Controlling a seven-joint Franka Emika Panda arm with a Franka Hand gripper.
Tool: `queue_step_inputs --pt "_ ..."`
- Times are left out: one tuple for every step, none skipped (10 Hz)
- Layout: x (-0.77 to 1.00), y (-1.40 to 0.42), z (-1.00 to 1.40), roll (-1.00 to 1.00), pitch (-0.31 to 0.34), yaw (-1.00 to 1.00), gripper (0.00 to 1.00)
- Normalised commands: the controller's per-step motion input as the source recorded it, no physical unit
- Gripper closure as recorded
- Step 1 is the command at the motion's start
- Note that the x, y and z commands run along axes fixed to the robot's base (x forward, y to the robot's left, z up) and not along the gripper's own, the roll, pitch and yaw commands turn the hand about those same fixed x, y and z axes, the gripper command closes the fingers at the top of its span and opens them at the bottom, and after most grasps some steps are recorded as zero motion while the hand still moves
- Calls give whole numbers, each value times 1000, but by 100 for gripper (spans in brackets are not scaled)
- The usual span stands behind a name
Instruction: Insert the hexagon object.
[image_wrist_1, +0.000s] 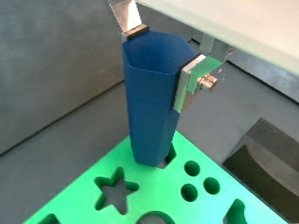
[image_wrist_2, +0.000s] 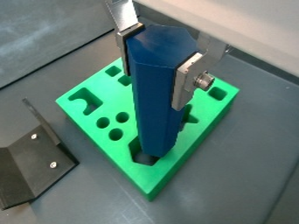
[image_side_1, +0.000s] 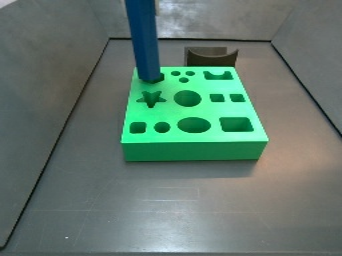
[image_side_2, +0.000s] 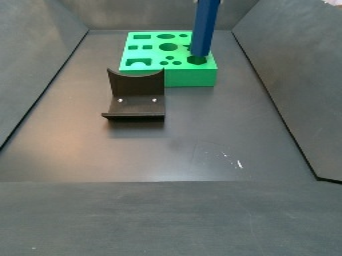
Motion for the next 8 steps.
queue_step_inputs --pt "151 229 -249 0 11 -26 100" --pt "89 266 -234 0 0 -3 100" --pt "114 269 -223 0 0 0 100" --pt "0 217 -237 0 0 0 100" --pt "-77 0 -214 0 -100 -9 100" --pt "0 -80 -251 0 -100 -6 100" --pt "6 0 -400 61 -67 0 100" --pt "40 0 -486 120 -53 -14 100"
